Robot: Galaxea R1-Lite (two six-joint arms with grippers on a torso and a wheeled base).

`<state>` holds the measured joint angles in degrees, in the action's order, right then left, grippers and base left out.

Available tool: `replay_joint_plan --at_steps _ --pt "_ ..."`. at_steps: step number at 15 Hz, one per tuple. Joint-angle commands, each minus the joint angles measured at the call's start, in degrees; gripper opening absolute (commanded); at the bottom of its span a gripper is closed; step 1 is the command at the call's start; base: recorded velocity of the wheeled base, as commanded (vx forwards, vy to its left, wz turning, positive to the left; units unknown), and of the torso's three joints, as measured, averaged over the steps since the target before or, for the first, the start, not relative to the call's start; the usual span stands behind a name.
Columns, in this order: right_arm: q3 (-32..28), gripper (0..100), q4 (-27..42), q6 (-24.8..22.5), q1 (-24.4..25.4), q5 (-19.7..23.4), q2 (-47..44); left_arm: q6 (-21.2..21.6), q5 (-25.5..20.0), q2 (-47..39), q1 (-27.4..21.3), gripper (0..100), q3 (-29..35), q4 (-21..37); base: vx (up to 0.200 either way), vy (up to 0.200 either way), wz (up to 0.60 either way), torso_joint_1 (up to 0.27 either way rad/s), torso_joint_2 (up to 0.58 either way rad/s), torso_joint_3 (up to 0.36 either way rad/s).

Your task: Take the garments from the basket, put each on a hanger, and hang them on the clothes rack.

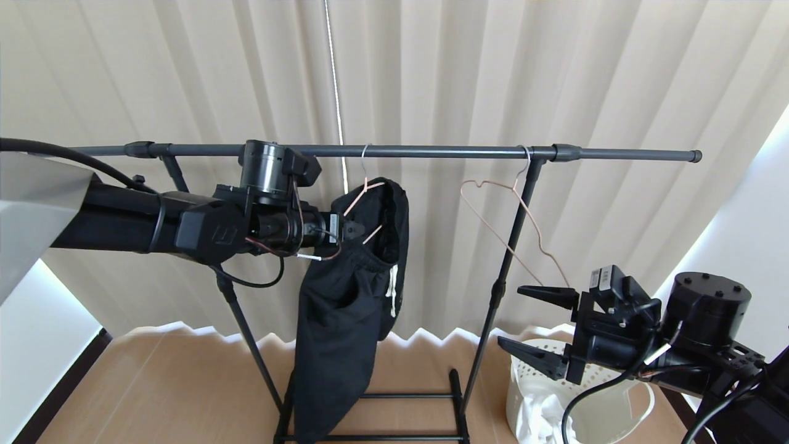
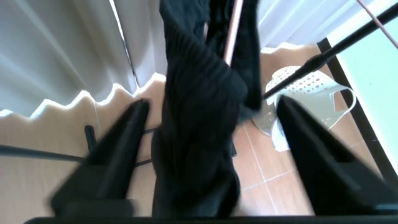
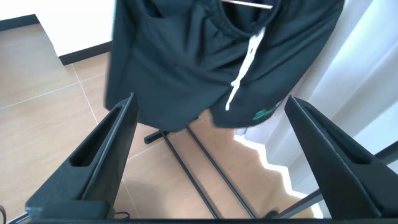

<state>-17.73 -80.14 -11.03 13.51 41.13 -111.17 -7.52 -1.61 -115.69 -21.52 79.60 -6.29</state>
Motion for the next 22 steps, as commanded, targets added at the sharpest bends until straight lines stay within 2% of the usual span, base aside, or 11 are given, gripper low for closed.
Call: replay_joint_plan --at_steps 1,6,8,9,11,13,16,19,20,21,22 --pt "0.1 100 0.0 0.0 0.0 0.0 0.1 0.0 0.0 3.4 -0.3 100 -2.3 0.1 0.0 0.0 0.0 0.0 0.0 0.0" --pt "0.1 100 -0.3 0.0 0.2 0.0 0.5 0.1 0.0 12.9 -2.2 100 -10.4 0.1 0.0 0.0 0.0 0.0 0.0 0.0" --pt "0.0 100 -0.3 0.0 0.5 -2.8 1.7 0.1 0.0 16.7 -2.6 100 -13.4 0.1 0.0 0.0 0.0 0.0 0.0 0.0" --pt "-0.6 100 -0.3 0.2 1.9 -6.4 2.9 0.1 0.0 19.4 -3.0 100 -15.4 0.1 0.0 0.0 0.0 0.0 0.0 0.0" --pt "-0.7 100 0.0 0.3 2.6 -8.1 4.1 0.1 0.3 21.9 -3.5 100 -17.3 0.1 0.0 0.0 0.0 0.0 0.0 0.0" --pt "-2.0 100 0.1 0.5 3.6 -12.4 5.4 0.1 1.0 28.4 -5.0 100 -23.6 0.1 0.0 0.0 0.0 0.0 0.0 0.0" --pt "-3.5 100 1.2 1.5 4.8 -16.1 8.9 0.2 1.0 36.8 -6.9 100 -30.7 0.1 0.0 0.0 0.0 0.0 0.0 0.0" --pt "-8.1 100 19.1 5.0 9.3 -19.4 18.5 0.2 1.0 43.4 -7.3 100 -36.5 0.1 0.0 0.0 0.0 0.0 0.0 0.0" --pt "-12.9 100 32.0 5.5 11.3 -26.3 24.2 0.3 1.2 46.8 -7.1 100 -39.9 0.2 0.0 0.0 0.0 0.0 0.0 0.0" --pt "-14.1 100 35.0 5.9 11.5 -28.3 25.6 0.3 1.4 47.7 -7.0 100 -40.9 0.2 0.0 0.0 0.0 0.0 0.0 0.0" --pt "-15.8 100 41.0 7.5 11.6 -32.2 29.0 0.4 2.2 50.8 -6.8 100 -43.8 0.4 0.0 0.0 0.0 0.0 0.0 0.0"
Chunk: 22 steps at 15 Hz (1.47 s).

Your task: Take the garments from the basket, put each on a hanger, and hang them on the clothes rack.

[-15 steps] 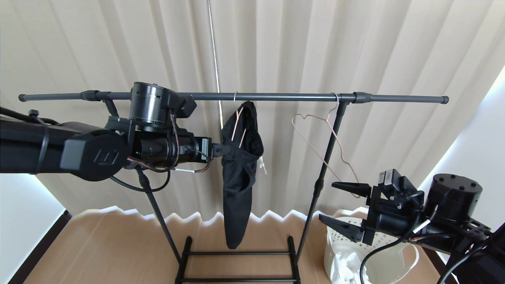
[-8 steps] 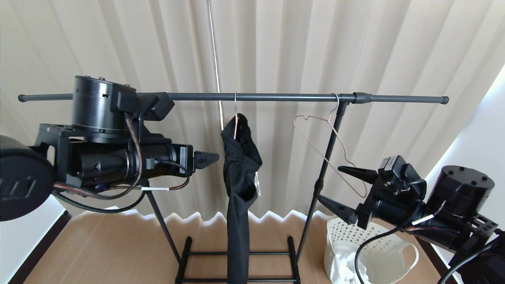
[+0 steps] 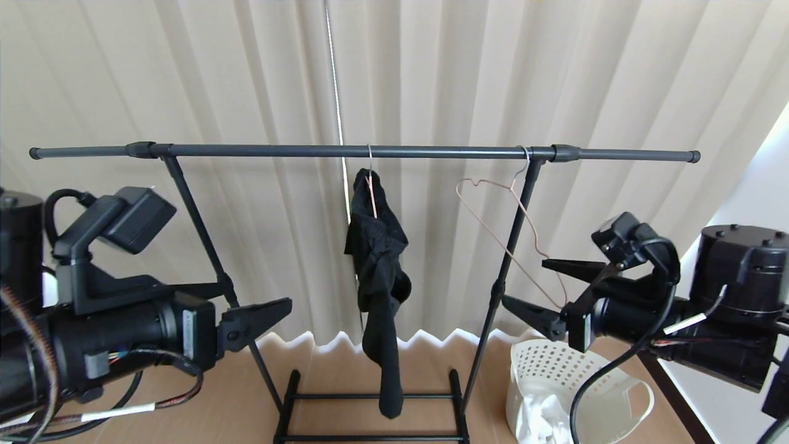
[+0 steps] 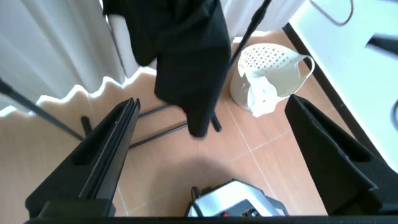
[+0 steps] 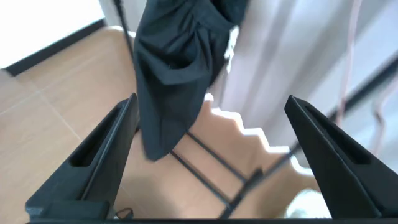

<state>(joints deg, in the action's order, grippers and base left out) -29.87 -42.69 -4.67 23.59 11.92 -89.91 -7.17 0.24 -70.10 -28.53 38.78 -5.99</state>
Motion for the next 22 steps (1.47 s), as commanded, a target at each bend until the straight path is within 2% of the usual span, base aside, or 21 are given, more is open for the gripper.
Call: replay_joint_plan --at_steps 1,2,4,6,8,9,10,11,12,14,15,19,22 --pt "-2.7 100 6.8 1.8 1.5 -5.0 10.5 0.0 0.3 8.0 0.2 100 -6.5 0.1 0.0 0.0 0.0 0.0 0.0 0.0" --pt "-0.9 100 8.2 2.1 1.5 -6.0 12.2 0.0 0.3 9.3 0.3 100 -8.7 -0.1 0.0 0.0 0.0 0.0 0.0 0.0" --pt "12.4 100 8.2 3.0 3.2 -9.5 19.2 0.0 0.3 13.4 0.2 100 -15.3 -0.9 0.0 0.0 0.0 0.0 0.0 0.0" --pt "21.4 100 6.7 3.1 3.3 -10.6 26.2 0.1 0.3 17.8 0.1 100 -19.8 -1.5 0.0 0.0 0.0 0.0 0.0 0.0" --pt "28.1 100 7.2 3.0 3.2 -10.8 34.2 0.0 0.4 23.3 0.3 100 -25.0 -1.5 0.0 0.0 0.0 0.0 0.0 0.0" --pt "29.9 100 10.2 3.6 3.2 -10.8 40.3 0.0 0.5 27.9 0.5 100 -28.9 -1.4 0.0 0.0 0.0 0.0 0.0 0.0" --pt "29.9 100 13.4 4.4 3.0 -10.9 42.5 0.0 0.5 29.4 0.5 100 -29.8 -1.3 0.0 0.0 0.0 0.0 0.0 0.0" --pt "29.9 100 25.3 5.8 3.0 -11.0 54.5 0.0 0.6 35.8 0.5 100 -32.5 0.2 0.0 0.0 0.0 0.0 0.0 0.0" --pt "29.9 100 28.3 5.7 3.0 -11.0 58.0 0.0 0.7 37.8 0.6 100 -33.3 1.2 0.0 0.0 0.0 0.0 0.0 0.0" --pt "29.9 100 38.6 5.7 2.2 -11.3 69.6 0.1 1.3 45.0 1.2 100 -35.0 7.3 0.0 0.0 0.0 0.0 0.0 0.0" --pt "29.9 100 41.3 5.7 1.5 -11.6 73.6 0.7 1.3 47.4 1.5 100 -34.6 9.6 0.0 0.0 0.0 0.0 0.0 0.0" --pt "29.9 100 41.9 5.4 -2.5 -11.9 77.2 5.0 1.4 50.8 5.4 100 -36.0 10.6 0.0 0.0 0.0 0.0 0.0 0.0" --pt "29.9 100 42.3 1.9 -10.3 -12.7 83.0 5.9 1.4 53.0 8.8 100 -36.0 10.6 0.0 0.0 0.0 0.0 0.0 0.0"
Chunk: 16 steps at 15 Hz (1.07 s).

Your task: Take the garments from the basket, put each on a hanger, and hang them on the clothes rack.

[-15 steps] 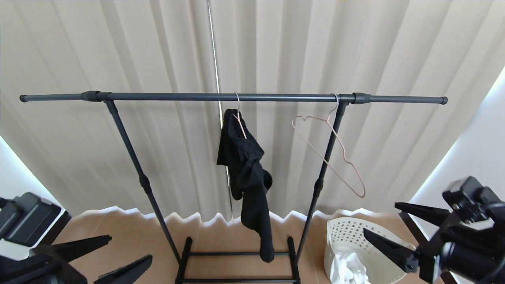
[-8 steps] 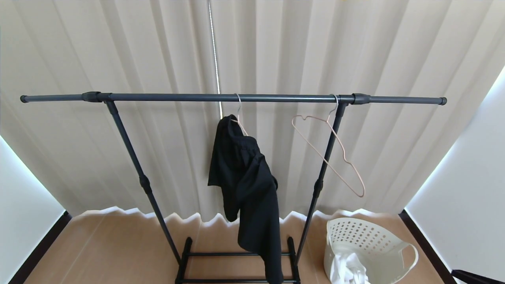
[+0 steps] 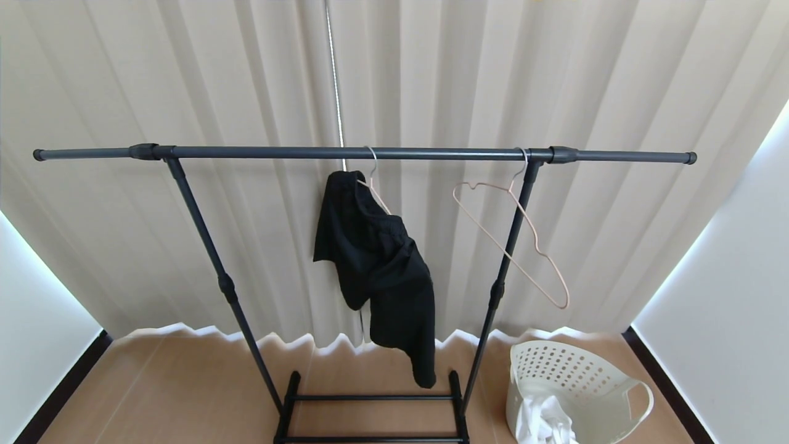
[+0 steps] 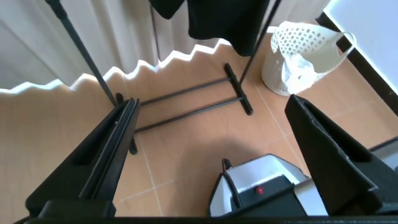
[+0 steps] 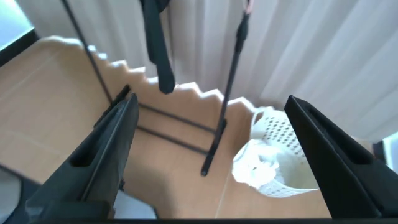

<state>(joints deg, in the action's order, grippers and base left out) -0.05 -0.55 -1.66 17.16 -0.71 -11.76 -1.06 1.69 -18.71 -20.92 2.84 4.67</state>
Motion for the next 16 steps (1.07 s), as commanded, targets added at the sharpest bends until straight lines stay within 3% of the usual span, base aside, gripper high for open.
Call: replay_joint_plan --at_steps 1,4,7,12,14,15,16 --pt "0.0 100 0.1 -1.3 -8.5 0.2 5.9 2.1 0.2 3.9 3.8 100 -0.1 0.0 0.0 0.0 0.0 0.0 0.0 0.0" --pt "0.0 100 0.0 -1.1 -13.3 0.3 6.6 6.0 0.1 8.3 9.4 100 -0.3 -0.1 0.0 0.0 0.0 0.0 0.0 0.0" --pt "0.0 100 -0.2 -1.1 -16.5 0.4 11.8 9.3 -1.3 15.7 19.6 100 -0.4 -0.1 0.0 0.0 0.0 0.0 0.0 0.0" --pt "0.0 100 -0.8 0.3 -16.6 0.4 11.8 5.5 -3.2 18.7 20.7 100 -1.2 -0.6 0.0 0.0 0.0 0.0 0.0 0.0" --pt "0.0 100 -0.6 1.3 -16.6 1.9 11.8 5.0 -3.9 18.7 20.7 100 -2.7 -4.0 0.0 0.0 0.0 0.0 0.0 0.0" --pt "0.0 100 -0.4 1.3 -16.6 2.2 11.8 2.2 -7.8 18.7 20.7 100 -2.4 -4.1 0.0 0.0 0.0 0.0 0.0 0.0" --pt "0.0 100 -0.4 1.3 -16.6 2.2 11.8 1.8 -8.0 18.7 20.7 100 -2.4 -4.1 0.0 0.0 0.0 0.0 0.0 0.0"
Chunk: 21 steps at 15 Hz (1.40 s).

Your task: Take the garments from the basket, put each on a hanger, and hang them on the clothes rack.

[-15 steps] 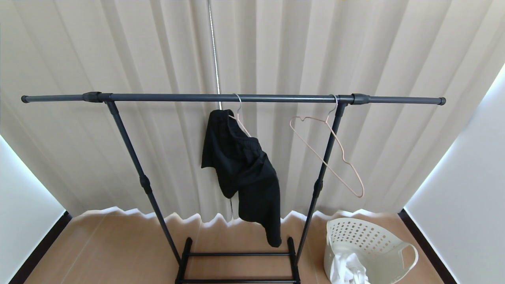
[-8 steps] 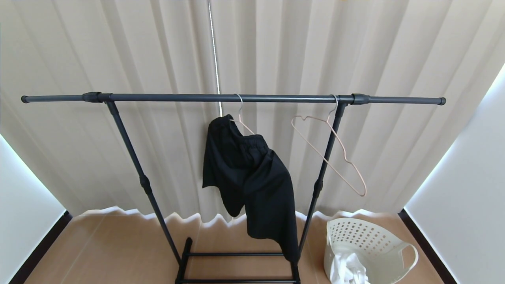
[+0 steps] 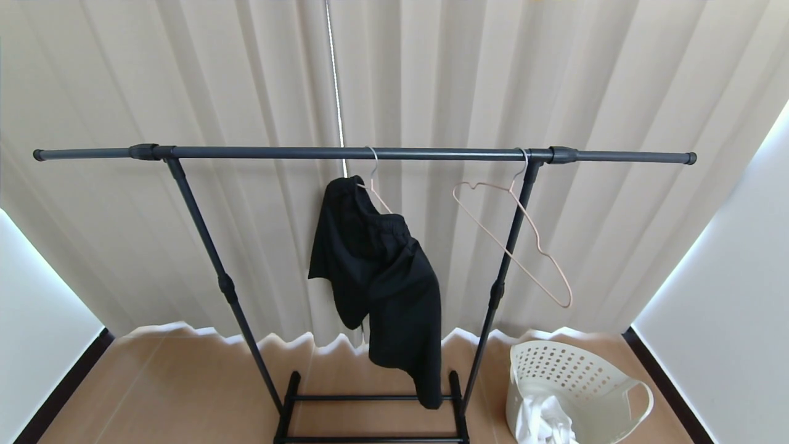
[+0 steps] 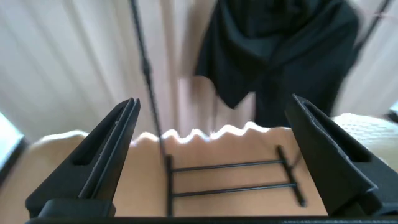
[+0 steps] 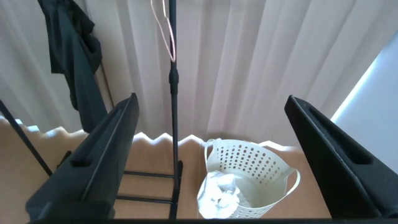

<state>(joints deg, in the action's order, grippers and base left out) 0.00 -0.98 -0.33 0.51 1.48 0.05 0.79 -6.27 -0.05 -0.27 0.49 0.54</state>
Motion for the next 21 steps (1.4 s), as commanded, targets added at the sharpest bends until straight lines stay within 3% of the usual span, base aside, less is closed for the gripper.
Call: replay_joint_plan --at_steps 1,8,21 --pt "0.0 100 0.2 -0.3 0.0 0.0 0.0 -0.3 -0.2 0.0 0.1 100 0.0 0.0 0.0 0.0 0.0 0.0 0.0 0.0" --pt "0.0 100 0.1 -0.2 0.0 0.5 0.0 -0.4 -0.2 0.0 0.1 100 0.0 0.0 0.0 0.0 0.0 -0.01 0.02 0.013" --pt "0.0 100 0.0 -0.2 0.0 0.5 0.0 -0.8 -0.2 0.0 0.1 100 0.0 0.0 0.0 0.0 0.0 -0.147 0.34 0.193"
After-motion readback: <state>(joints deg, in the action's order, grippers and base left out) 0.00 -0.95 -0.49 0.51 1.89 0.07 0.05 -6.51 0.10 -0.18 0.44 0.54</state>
